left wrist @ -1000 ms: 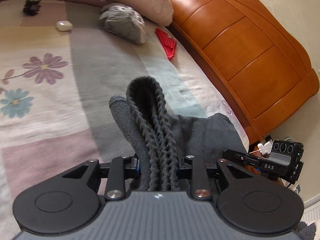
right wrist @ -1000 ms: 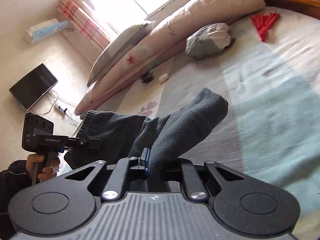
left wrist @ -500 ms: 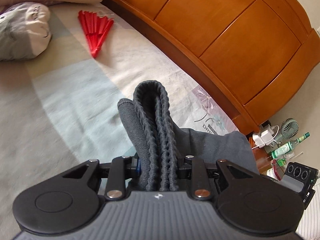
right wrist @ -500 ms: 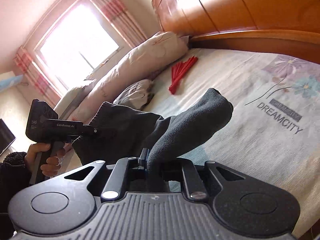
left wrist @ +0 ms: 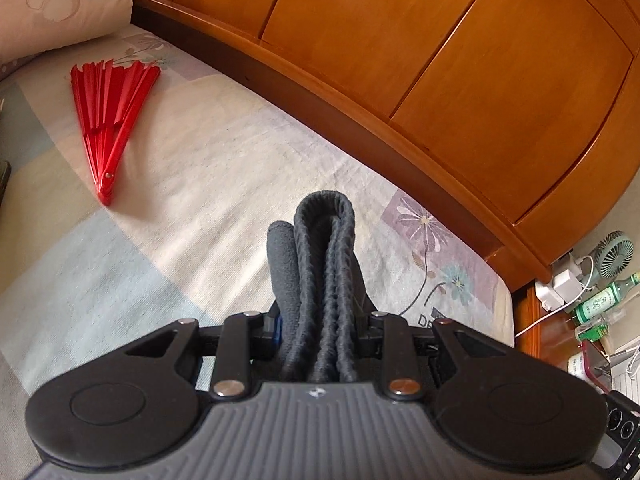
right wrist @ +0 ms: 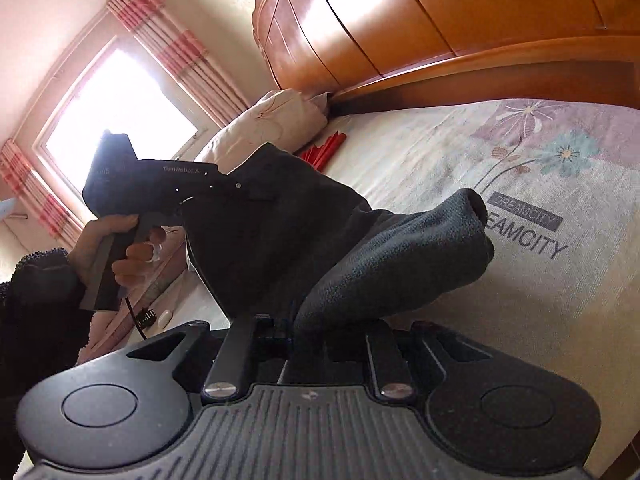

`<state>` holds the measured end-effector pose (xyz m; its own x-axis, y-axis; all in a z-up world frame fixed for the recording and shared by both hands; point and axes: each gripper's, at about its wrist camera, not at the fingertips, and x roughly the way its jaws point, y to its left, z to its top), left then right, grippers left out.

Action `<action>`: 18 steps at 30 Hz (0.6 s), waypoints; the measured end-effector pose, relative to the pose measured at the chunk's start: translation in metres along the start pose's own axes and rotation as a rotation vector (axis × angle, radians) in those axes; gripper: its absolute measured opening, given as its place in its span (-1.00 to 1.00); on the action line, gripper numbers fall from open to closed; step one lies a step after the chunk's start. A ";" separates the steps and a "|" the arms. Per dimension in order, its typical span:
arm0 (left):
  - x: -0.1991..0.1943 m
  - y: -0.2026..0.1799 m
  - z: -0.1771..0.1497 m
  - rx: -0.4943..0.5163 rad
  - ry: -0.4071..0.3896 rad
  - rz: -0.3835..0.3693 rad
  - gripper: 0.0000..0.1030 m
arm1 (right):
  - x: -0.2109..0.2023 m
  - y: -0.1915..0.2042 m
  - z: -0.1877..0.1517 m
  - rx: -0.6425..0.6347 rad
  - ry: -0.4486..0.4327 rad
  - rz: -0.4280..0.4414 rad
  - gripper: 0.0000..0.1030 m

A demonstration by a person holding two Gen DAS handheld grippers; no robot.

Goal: Fold clothes
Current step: 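Carry the folded sweatpants with both grippers toward the headboard and lower them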

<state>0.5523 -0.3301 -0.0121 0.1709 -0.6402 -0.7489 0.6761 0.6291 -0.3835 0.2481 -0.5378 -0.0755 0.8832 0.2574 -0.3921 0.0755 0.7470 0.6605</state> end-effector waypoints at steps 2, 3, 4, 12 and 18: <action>0.006 -0.001 0.002 0.003 0.006 -0.002 -0.50 | -0.001 -0.005 -0.003 0.012 0.006 -0.007 -0.67; 0.009 -0.002 0.003 0.005 0.010 -0.001 -0.50 | -0.001 -0.007 -0.004 0.018 0.008 -0.011 -0.67; 0.010 -0.003 0.003 0.010 0.014 0.002 -0.50 | -0.001 -0.009 -0.005 0.023 0.010 -0.014 -0.67; -0.008 -0.005 0.010 -0.009 -0.050 0.024 -0.45 | -0.003 -0.020 -0.018 0.058 0.027 -0.026 -0.65; -0.034 -0.009 0.013 -0.006 -0.097 0.033 -0.42 | -0.003 -0.033 -0.024 0.116 0.040 -0.019 -0.46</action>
<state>0.5502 -0.3195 0.0237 0.2616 -0.6587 -0.7054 0.6650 0.6527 -0.3629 0.2316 -0.5487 -0.1108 0.8622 0.2695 -0.4290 0.1472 0.6770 0.7211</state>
